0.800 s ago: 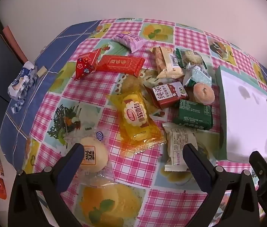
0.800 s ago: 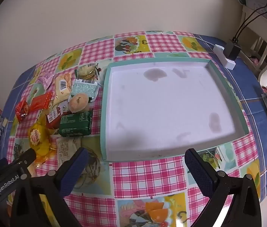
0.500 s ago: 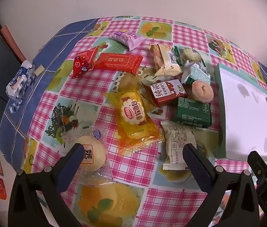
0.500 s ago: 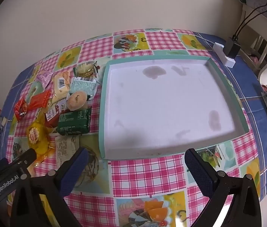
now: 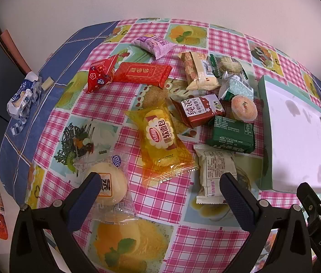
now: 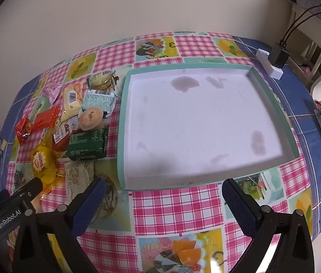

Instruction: Organize snacks

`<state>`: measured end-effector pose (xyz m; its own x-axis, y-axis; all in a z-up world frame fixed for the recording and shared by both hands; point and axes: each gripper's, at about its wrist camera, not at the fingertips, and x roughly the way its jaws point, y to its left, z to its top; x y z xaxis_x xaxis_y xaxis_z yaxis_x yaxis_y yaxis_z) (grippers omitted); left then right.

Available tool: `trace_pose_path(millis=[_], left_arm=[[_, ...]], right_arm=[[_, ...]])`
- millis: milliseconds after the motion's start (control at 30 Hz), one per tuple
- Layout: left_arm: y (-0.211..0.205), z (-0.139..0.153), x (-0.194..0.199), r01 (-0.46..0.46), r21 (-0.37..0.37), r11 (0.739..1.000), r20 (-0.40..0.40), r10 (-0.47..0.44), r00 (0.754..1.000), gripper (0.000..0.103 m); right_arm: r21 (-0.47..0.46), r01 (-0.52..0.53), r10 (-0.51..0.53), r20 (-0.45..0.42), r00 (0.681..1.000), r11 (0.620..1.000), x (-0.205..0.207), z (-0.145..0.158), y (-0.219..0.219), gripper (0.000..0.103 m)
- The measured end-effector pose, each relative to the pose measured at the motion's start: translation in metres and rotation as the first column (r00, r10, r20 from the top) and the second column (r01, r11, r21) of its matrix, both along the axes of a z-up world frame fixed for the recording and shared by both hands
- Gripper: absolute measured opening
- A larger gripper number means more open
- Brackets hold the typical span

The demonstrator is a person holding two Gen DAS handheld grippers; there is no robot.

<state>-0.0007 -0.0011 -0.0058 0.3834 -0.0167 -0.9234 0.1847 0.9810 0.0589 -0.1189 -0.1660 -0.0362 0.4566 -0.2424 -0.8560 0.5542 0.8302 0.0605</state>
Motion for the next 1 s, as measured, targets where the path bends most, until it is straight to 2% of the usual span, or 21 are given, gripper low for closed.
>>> trace_pose_path(millis=[1000], left_arm=[[0.0007,-0.0004,-0.0001,0.0,0.001,1.0,-0.003,0.0,1.0,0.103]], right_arm=[[0.009,0.008,-0.008,-0.013,1.0,1.0,0.0003,-0.0037,-0.0001,0.103]])
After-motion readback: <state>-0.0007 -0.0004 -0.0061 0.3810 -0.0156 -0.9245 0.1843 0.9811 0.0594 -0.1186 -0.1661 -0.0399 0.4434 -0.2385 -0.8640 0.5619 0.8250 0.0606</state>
